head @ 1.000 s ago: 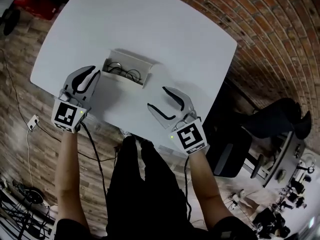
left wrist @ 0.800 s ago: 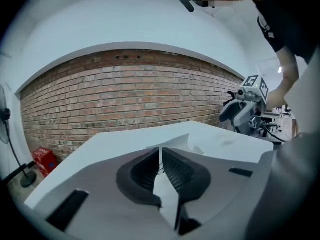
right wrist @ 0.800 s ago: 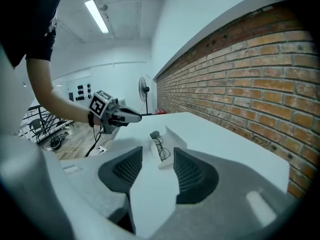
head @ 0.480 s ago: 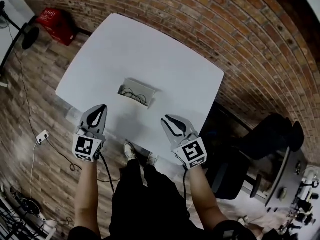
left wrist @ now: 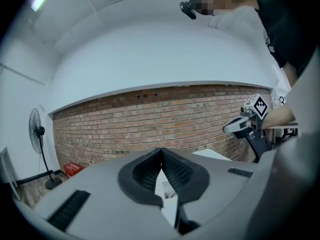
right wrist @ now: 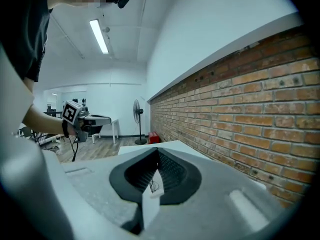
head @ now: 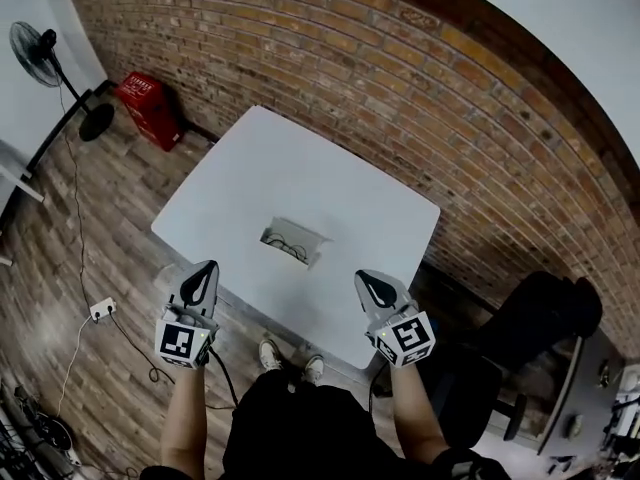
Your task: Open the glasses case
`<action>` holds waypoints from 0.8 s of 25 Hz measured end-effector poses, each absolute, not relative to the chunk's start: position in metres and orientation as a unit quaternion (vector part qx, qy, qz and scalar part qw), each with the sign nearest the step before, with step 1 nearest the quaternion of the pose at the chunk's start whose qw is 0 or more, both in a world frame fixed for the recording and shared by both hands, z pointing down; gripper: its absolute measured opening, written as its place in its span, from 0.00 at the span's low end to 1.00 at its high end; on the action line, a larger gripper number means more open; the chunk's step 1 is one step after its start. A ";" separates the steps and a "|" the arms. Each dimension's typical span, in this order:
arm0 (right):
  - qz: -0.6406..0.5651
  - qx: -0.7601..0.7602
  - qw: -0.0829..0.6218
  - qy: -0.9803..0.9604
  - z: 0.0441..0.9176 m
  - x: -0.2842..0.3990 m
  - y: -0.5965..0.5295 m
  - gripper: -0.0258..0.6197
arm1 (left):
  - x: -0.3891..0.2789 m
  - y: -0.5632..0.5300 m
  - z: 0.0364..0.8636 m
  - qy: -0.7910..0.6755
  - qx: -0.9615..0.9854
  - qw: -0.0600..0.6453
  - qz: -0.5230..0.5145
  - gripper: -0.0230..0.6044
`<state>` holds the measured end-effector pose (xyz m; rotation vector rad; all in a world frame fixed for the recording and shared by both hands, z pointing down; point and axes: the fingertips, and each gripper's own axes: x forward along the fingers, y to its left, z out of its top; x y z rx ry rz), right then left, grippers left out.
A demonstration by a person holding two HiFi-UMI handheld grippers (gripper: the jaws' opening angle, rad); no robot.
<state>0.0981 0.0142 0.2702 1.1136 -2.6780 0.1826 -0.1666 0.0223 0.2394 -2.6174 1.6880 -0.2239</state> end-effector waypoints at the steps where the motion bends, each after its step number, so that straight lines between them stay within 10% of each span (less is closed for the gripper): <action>1: 0.061 0.386 0.112 -0.914 0.264 0.102 0.013 0.05 | -0.167 0.024 0.225 0.542 -0.838 0.020 -0.061 0.05; 20: -0.020 0.472 0.043 -0.881 0.164 0.159 0.030 0.05 | -0.214 0.116 0.131 0.639 -0.767 0.059 0.007 0.05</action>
